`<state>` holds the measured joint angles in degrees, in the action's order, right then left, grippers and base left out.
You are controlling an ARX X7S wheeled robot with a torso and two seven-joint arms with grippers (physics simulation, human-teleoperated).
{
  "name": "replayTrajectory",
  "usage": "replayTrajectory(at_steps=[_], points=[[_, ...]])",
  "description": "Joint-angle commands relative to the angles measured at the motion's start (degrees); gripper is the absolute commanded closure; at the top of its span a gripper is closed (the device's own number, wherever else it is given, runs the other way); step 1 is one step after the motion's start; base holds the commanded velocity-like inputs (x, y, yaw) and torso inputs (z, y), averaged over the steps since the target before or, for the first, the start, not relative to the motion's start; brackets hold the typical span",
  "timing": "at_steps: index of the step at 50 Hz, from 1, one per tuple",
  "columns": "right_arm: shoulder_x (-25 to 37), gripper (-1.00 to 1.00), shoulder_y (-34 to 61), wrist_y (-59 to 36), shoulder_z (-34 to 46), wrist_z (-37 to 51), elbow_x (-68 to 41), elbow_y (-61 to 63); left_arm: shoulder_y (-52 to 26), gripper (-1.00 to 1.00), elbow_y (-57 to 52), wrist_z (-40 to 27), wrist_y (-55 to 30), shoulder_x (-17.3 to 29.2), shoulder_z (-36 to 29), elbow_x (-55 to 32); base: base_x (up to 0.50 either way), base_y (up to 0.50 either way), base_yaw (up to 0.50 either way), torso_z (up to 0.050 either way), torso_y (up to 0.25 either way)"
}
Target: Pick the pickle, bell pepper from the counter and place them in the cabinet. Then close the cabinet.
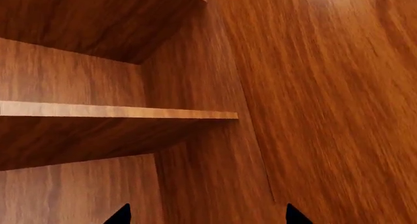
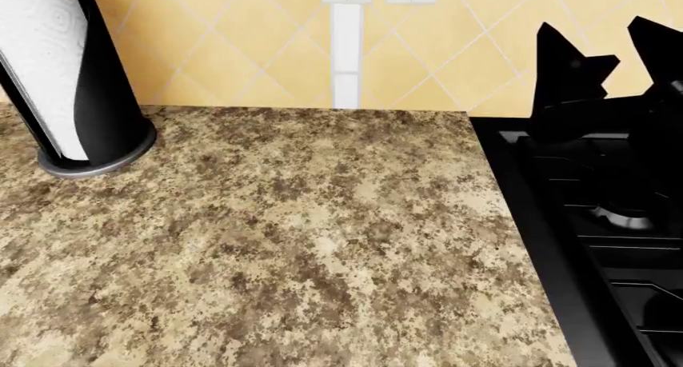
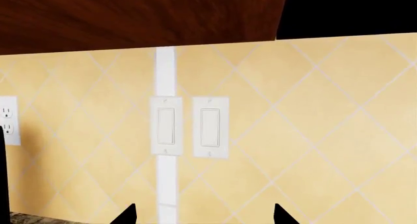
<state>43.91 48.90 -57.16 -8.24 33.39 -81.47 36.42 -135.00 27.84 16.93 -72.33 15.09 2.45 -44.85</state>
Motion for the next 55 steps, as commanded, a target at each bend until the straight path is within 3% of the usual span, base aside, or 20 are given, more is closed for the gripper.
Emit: replayTrajectory(at_steps=[1,14,24,33,45,50,55], points=[[0.09,-1.0,0.2,0.09,0.36,0.1,0.01,-0.16,0.0,-1.0,-0.38,-6.86,-1.81,3.81,-0.31,-20.21,0.0,0.0,0.0,0.0,0.0],[0.4,-1.0,0.03,0.32,0.23,0.3,-0.27,-0.16,0.0,-1.0,4.96,-17.01,-6.8,5.62,-1.6,-40.24,0.0,0.0,0.0,0.0,0.0],[0.47,-1.0,-0.75,0.74,0.09,0.01,0.16,-0.05,0.01,-1.0,11.13,-24.34,-17.12,5.7,-3.87,-48.86,0.0,0.0,0.0,0.0,0.0],[0.39,-1.0,-0.62,0.85,0.43,0.06,0.2,-0.09,0.01,-1.0,7.28,-18.82,-17.6,10.65,-20.57,-63.8,0.0,0.0,0.0,0.0,0.0],[0.45,-1.0,-0.46,1.0,0.64,0.31,0.01,-0.13,0.4,-1.0,1.81,-13.5,-17.14,14.06,-29.72,-68.85,0.0,0.0,0.0,0.0,0.0],[0.36,-1.0,-0.86,1.3,0.72,-0.16,0.59,-0.11,3.36,-1.0,0.45,-17.95,-15.53,15.35,-33.59,-71.82,0.0,0.0,0.0,0.0,0.0],[0.64,-1.0,-2.42,2.12,-0.74,-0.26,0.41,0.44,8.9,-1.0,-1.48,-27.92,-11.79,17.75,-38.48,-78.45,0.0,0.0,0.0,0.0,0.0]])
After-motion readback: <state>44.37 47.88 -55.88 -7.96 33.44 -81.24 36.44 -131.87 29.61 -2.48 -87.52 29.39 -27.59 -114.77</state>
